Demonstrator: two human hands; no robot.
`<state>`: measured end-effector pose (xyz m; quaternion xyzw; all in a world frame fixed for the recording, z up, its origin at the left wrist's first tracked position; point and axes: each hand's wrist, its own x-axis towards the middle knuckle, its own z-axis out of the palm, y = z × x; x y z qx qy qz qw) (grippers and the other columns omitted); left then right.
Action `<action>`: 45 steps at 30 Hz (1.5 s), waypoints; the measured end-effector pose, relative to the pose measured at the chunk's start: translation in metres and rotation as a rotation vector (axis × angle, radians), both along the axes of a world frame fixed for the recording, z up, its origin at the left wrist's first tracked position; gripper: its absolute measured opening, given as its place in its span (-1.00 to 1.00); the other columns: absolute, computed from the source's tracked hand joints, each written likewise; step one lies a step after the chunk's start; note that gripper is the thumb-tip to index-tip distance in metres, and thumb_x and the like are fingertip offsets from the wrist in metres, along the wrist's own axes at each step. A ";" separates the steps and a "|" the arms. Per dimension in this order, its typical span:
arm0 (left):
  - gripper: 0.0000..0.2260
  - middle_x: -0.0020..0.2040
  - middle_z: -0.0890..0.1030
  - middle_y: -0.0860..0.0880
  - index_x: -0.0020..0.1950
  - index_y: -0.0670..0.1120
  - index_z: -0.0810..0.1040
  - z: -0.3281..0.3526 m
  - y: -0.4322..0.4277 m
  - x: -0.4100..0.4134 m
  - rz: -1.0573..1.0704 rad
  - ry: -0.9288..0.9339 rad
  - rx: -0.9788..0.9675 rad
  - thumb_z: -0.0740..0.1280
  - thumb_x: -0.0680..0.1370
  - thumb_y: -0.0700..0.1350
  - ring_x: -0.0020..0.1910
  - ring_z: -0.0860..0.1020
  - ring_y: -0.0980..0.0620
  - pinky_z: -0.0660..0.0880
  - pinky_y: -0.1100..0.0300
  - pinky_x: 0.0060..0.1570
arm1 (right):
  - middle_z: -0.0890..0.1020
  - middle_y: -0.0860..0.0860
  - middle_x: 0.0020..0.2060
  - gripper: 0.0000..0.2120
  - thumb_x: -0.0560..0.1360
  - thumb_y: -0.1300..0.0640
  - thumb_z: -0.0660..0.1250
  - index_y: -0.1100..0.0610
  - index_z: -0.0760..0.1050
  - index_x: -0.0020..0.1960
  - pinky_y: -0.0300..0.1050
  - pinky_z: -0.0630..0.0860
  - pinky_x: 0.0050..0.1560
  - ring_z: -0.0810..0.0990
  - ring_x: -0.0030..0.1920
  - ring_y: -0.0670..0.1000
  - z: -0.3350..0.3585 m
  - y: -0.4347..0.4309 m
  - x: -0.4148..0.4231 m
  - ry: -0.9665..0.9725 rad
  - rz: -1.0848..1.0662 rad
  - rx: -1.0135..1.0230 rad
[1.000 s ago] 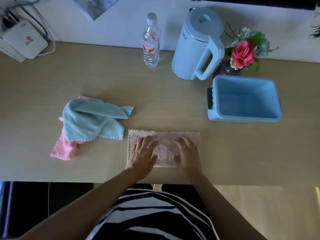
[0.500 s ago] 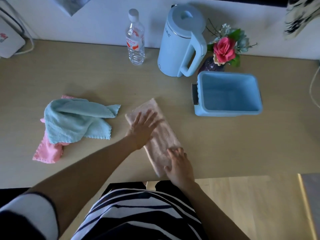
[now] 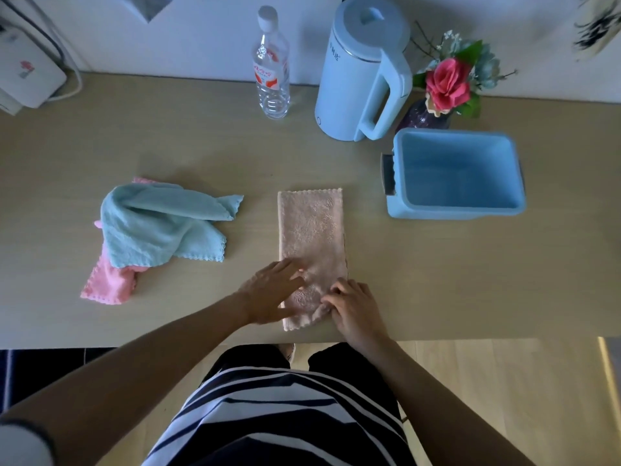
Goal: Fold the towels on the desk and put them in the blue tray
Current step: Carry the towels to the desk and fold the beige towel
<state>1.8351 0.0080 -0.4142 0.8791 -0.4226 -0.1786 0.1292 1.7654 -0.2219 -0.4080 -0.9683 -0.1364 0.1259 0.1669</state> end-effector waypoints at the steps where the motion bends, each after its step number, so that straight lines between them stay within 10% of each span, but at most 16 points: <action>1: -0.42 0.52 0.34 -0.12 0.34 0.03 0.47 0.004 0.002 -0.001 -0.005 0.075 0.026 0.23 0.48 0.38 0.55 0.26 -0.13 0.34 -0.10 0.46 | 0.59 -0.04 -0.04 -0.78 0.43 0.19 0.41 0.02 0.66 0.06 0.01 0.50 0.10 0.58 0.01 0.03 0.000 0.002 0.005 0.018 -0.031 0.017; 6: 0.06 0.64 0.13 -0.03 0.57 -0.03 0.26 0.016 0.016 0.001 -0.067 0.193 0.159 0.17 0.26 0.63 0.64 0.02 -0.05 -0.03 -0.10 0.61 | 0.60 -0.02 -0.28 -0.88 0.51 0.17 0.29 0.07 0.52 -0.20 0.00 0.45 -0.12 0.56 -0.22 0.06 0.009 0.005 0.022 0.265 -0.253 0.272; 9: -0.33 0.41 0.53 -0.08 0.39 -0.07 0.50 0.015 0.015 -0.003 0.036 0.182 0.018 0.32 0.44 0.35 0.44 0.42 -0.05 0.25 -0.08 0.52 | 0.40 -0.10 -0.43 -0.73 0.54 0.13 0.26 -0.05 0.33 -0.31 -0.09 0.28 -0.27 0.37 -0.38 -0.10 0.027 0.004 0.026 0.413 -0.309 0.468; 11: -0.60 -0.03 0.69 -0.06 0.11 -0.06 0.63 0.021 0.009 -0.009 0.290 0.372 -0.202 0.27 0.54 0.23 -0.04 0.60 0.02 0.53 0.02 0.12 | 0.43 -0.13 -0.42 -0.75 0.56 0.15 0.28 -0.07 0.44 -0.27 -0.18 0.29 -0.31 0.38 -0.37 -0.14 0.037 0.006 0.029 0.485 -0.349 0.639; 13: -0.72 -0.24 0.66 -0.06 0.02 -0.04 0.65 0.031 0.002 -0.010 0.473 0.536 -0.327 0.29 0.59 0.14 -0.33 0.53 0.01 0.47 0.09 -0.25 | 0.55 -0.14 -0.31 -0.96 0.52 0.08 0.34 0.01 0.56 -0.10 -0.26 0.38 -0.24 0.49 -0.29 -0.16 0.045 0.006 0.031 0.538 -0.427 0.789; 18: -0.66 -0.47 0.38 0.08 -0.34 0.05 0.40 0.031 0.000 0.002 0.688 0.716 -0.211 0.33 0.62 0.03 -0.51 0.32 0.11 0.24 0.14 -0.41 | 0.67 -0.12 -0.06 -0.56 0.36 0.04 0.48 0.12 0.58 0.20 -0.41 0.48 -0.06 0.61 -0.10 -0.29 0.043 0.001 0.037 0.542 -0.491 0.832; 24: -0.58 -0.41 0.28 0.06 -0.33 -0.06 0.33 0.023 0.002 0.010 0.858 0.820 -0.368 0.29 0.55 0.20 -0.45 0.22 0.09 0.16 0.13 -0.38 | 0.46 -0.12 -0.47 -0.86 0.45 0.34 0.42 0.40 0.53 -0.05 -0.21 0.17 -0.44 0.24 -0.52 -0.10 0.029 0.002 0.042 0.435 -0.704 0.881; 26: -0.62 -0.39 0.34 0.06 -0.23 -0.12 0.46 0.022 0.000 0.012 0.866 0.819 -0.378 0.35 0.58 0.16 -0.42 0.28 0.10 0.21 0.16 -0.37 | 0.67 -0.10 -0.33 -0.72 0.49 0.34 0.41 0.51 0.47 0.10 -0.18 0.31 -0.46 0.46 -0.53 0.07 0.030 0.004 0.047 0.405 -0.752 0.910; 29: -0.74 -0.26 0.56 0.01 0.00 -0.08 0.55 0.022 -0.001 0.014 0.859 0.819 -0.359 0.51 0.48 0.04 -0.31 0.48 0.07 0.43 0.12 -0.33 | 0.74 0.15 -0.04 -0.88 0.48 0.28 0.45 0.30 0.54 -0.05 -0.06 0.41 -0.45 0.54 -0.47 0.04 0.033 0.008 0.056 0.378 -0.802 0.888; 32: -0.72 -0.05 0.70 -0.11 0.10 -0.06 0.53 0.020 0.000 0.015 0.867 0.854 -0.410 0.52 0.45 -0.11 -0.12 0.67 -0.08 0.63 -0.14 -0.12 | 0.57 -0.07 -0.41 -0.75 0.46 0.35 0.44 0.10 0.43 -0.23 -0.23 0.34 -0.43 0.40 -0.48 -0.14 0.035 0.010 0.066 0.360 -0.876 0.880; 37: -0.73 0.04 0.68 -0.08 0.20 -0.14 0.49 0.021 -0.002 0.018 0.922 0.825 -0.416 0.41 0.52 -0.22 0.03 0.69 -0.14 0.64 -0.22 0.00 | 0.54 0.12 -0.29 -0.83 0.45 0.45 0.38 0.34 0.45 0.00 -0.03 0.44 -0.32 0.55 -0.37 -0.06 0.033 0.013 0.085 0.340 -0.899 0.846; 45: -0.56 0.13 0.66 -0.11 0.36 -0.05 0.40 0.017 -0.004 0.023 0.978 0.771 -0.373 0.43 0.51 -0.12 -0.08 0.70 -0.15 0.67 -0.12 -0.12 | 0.52 -0.03 -0.19 -0.66 0.47 0.32 0.42 0.16 0.48 0.21 -0.37 0.36 -0.39 0.42 -0.32 -0.10 0.009 0.017 0.107 0.262 -0.822 0.617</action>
